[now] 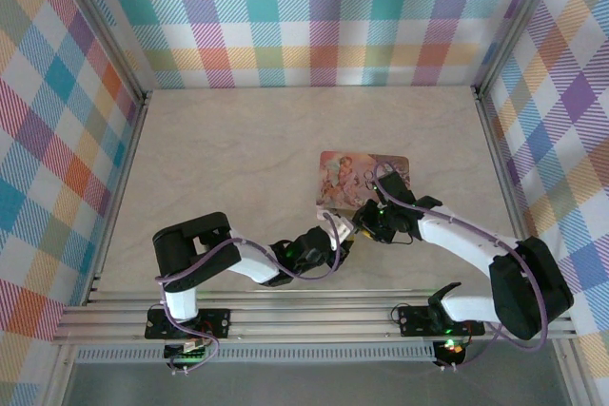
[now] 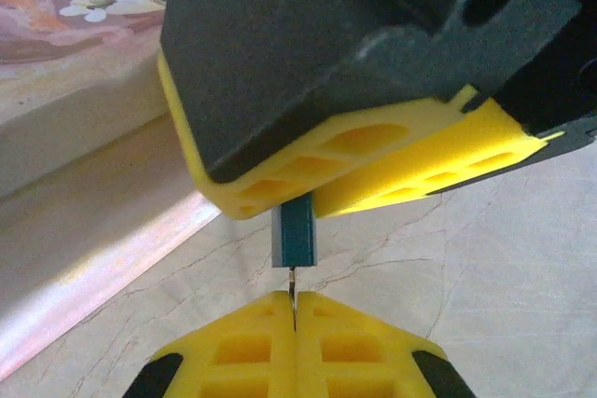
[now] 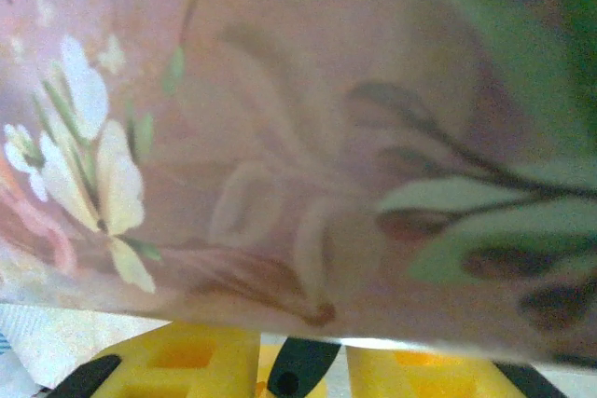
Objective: Unlock a padlock with a key
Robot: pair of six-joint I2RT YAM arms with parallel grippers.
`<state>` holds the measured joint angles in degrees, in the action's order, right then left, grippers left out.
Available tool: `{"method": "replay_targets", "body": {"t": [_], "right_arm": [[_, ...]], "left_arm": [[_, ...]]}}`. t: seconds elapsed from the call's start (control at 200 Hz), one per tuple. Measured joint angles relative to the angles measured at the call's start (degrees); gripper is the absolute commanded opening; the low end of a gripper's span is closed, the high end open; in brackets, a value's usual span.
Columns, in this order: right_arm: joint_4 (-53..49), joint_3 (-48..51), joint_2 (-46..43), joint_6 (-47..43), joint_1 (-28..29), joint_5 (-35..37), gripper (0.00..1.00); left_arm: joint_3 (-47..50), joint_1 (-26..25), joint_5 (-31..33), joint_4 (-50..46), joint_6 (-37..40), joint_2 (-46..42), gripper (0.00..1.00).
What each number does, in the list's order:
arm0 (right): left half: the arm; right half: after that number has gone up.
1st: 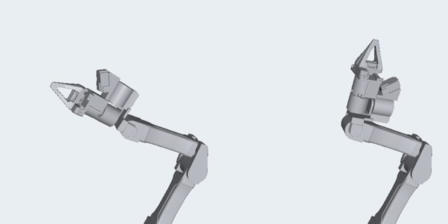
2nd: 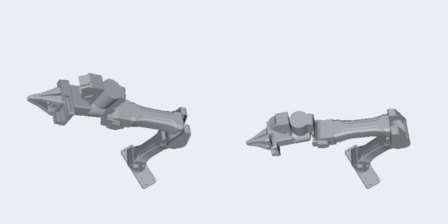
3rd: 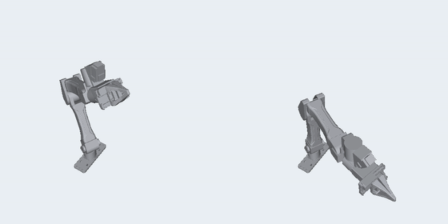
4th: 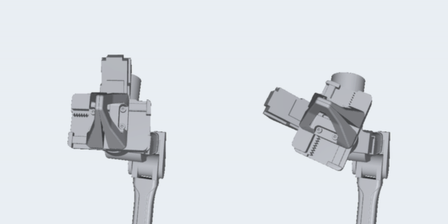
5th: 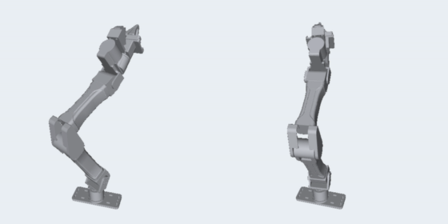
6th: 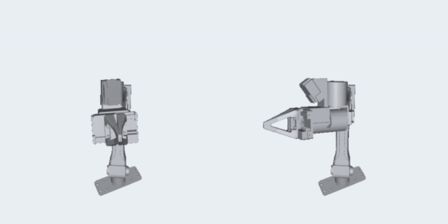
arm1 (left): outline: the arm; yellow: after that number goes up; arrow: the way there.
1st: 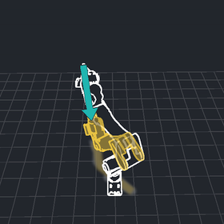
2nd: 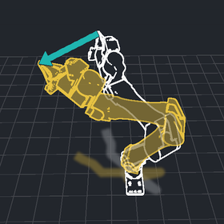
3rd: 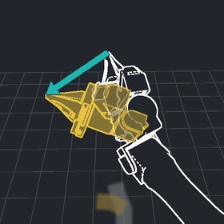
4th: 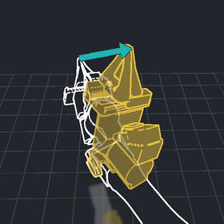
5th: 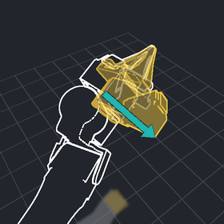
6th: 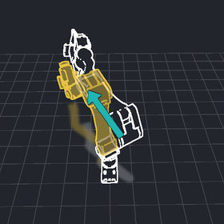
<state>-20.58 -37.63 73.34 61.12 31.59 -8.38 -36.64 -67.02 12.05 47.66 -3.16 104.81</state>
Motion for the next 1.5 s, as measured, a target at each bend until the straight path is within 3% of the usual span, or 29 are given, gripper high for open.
{"method": "replay_targets", "body": {"t": [0.225,0.415,0.575,0.755,1.215,1.29,1.5], "right_arm": [[-0.09,0.02,-0.11,0.17,0.0,0.46,0.0],[0.87,1.68,-2.03,1.09,0.0,0.46,0.0],[3.78,5.35,-5.97,2.75,0.0,0.9,0.0],[7.78,10.4,-11.5,6.25,0.37,3.72,0.0],[16.39,17.62,-16.72,13.44,0.37,10.16,0.0],[18.38,18.6,-17.46,13.44,0.37,10.67,0.0],[19.54,19.28,-23.54,12.79,0.37,14.21,0.0]], "left_arm": [[-0.37,-0.7,0.79,-1.11,0.02,0.0,0.0],[-0.7,-0.9,0.92,-1.68,0.02,-0.22,0.0],[-0.94,-1.29,1.05,-4.31,-0.61,-2.1,0.24],[-1.11,-1.81,2.43,-8.48,-3.34,-8.17,0.37],[-1.01,-1.9,3.78,-31.95,-14.4,-31.41,0.37],[-0.92,-1.9,4.39,-35.93,-15.67,-35.01,0.33],[-0.68,-1.9,6.16,-44.74,-17.97,-40.68,0.32]]}}
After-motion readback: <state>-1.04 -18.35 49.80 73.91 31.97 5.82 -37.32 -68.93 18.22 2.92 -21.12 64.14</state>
